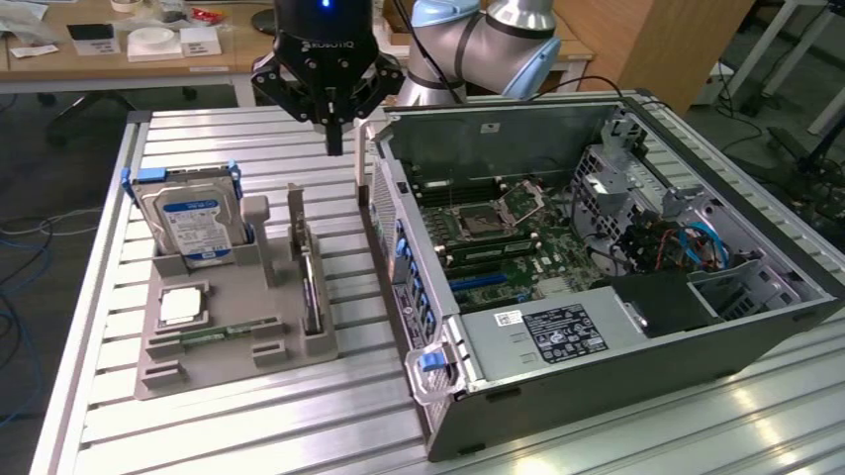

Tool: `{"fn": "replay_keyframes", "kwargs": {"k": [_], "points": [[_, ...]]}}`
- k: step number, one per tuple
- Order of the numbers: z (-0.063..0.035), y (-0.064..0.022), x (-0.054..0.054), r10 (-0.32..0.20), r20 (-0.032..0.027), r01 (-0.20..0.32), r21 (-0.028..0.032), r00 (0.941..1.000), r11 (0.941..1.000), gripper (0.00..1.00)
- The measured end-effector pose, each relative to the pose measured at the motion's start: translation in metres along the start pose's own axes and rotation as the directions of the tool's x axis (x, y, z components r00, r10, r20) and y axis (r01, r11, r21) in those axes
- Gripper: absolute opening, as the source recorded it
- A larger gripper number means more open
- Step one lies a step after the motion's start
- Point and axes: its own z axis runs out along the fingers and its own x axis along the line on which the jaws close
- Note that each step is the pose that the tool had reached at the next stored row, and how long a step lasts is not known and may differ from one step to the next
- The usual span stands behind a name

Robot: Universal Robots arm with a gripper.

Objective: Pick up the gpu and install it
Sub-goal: 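Reach for the gpu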

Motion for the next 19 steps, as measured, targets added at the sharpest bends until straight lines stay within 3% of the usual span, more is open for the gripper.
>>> {"fn": "replay_keyframes", "kwargs": {"k": [19], "points": [[-0.0004, -0.0030, 0.0105, 0.000, 0.0000, 0.000, 0.0000, 1.0000, 1.0000, 0.11]]}}
